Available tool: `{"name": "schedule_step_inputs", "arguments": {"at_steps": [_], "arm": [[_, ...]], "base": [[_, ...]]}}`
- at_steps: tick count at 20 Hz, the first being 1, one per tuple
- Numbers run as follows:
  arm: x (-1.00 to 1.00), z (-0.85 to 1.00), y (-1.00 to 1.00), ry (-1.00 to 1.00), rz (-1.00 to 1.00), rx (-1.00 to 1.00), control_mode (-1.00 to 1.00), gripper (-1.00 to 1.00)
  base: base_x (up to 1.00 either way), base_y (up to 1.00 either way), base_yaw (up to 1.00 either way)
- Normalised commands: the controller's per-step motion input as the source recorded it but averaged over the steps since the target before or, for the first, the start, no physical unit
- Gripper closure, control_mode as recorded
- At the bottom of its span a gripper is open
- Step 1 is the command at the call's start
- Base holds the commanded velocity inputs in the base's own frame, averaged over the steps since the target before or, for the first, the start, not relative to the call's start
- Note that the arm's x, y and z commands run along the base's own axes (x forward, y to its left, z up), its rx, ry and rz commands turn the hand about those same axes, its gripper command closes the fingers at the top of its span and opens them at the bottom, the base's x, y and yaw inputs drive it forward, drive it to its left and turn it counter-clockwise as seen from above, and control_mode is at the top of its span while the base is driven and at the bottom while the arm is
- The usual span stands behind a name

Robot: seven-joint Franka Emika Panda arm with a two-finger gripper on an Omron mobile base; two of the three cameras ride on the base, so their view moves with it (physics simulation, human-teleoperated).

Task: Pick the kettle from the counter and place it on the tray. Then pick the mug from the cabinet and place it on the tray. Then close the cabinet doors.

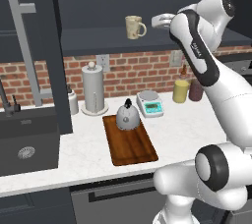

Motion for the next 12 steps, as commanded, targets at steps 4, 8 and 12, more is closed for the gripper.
{"name": "schedule_step_inputs", "arguments": {"at_steps": [4,8,12], "arm": [[0.45,-0.13,0.02,0.0,0.07,0.0,-1.0,-1.0],[0.32,-0.2,0.11,0.0,0.1,0.0,-1.0,-1.0],[0.4,-0.15,0.14,0.01,0.03,0.0,-1.0,-1.0]], "base": [[0.0,0.0,0.0],[0.0,0.0,0.0],[0.0,0.0,0.0]]}}
